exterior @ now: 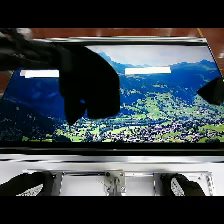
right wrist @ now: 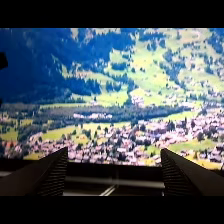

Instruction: Fold the shirts.

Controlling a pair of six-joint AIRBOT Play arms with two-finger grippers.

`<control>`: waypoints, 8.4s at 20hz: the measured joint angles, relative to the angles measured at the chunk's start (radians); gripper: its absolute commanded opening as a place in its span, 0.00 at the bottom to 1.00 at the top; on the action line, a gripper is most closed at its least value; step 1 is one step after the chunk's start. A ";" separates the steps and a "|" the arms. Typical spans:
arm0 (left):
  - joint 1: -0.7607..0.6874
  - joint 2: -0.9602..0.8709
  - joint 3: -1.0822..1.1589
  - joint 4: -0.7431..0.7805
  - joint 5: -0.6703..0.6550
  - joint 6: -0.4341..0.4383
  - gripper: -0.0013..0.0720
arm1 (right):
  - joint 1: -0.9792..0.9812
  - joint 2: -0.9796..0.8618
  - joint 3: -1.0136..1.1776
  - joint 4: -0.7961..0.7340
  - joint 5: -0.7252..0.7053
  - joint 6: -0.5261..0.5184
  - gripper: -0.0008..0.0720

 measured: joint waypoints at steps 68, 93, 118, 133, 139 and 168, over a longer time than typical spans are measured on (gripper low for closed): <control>0.183 -0.081 -0.372 -0.339 0.317 0.138 0.06 | 0.000 0.080 -0.662 0.426 -0.370 -0.282 0.10; 0.683 0.676 -0.582 0.077 -0.087 0.027 0.06 | 0.002 -0.132 0.117 0.478 -0.195 -0.016 0.10; 0.684 0.579 -1.159 -0.082 0.198 0.185 0.06 | 0.385 -0.452 -0.574 0.275 -0.318 0.113 0.88; 0.684 0.579 -1.159 -0.117 0.213 0.199 0.06 | 0.890 -0.413 -0.952 0.459 -1.043 0.389 0.86; 0.684 0.581 -1.159 -0.119 0.217 0.202 0.06 | 0.916 -0.463 -0.954 0.539 -1.120 0.437 0.10; 0.726 0.547 -0.018 0.043 0.230 0.271 0.06 | 0.354 0.227 0.061 -0.056 -0.086 0.512 0.10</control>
